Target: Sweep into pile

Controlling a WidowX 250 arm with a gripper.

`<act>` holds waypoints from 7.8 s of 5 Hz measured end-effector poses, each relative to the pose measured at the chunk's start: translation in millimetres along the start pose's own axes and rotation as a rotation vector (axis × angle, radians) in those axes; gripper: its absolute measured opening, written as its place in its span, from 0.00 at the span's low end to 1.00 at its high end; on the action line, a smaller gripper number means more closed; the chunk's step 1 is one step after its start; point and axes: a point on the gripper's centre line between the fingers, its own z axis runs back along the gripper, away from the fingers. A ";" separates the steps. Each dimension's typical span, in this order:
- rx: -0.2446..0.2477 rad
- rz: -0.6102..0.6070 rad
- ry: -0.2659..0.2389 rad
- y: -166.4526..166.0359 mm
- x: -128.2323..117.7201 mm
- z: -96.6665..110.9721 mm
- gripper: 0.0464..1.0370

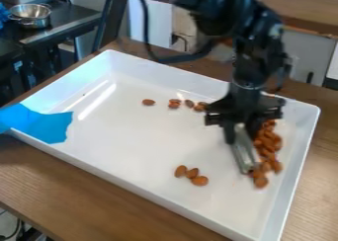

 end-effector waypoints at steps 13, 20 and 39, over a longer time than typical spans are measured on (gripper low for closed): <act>0.199 0.557 -0.109 51.8 -13.6 4.3 0.33; 0.046 0.279 -0.119 69.7 59.7 70.4 0.33; 0.100 -0.330 -0.179 6.1 40.6 25.3 0.33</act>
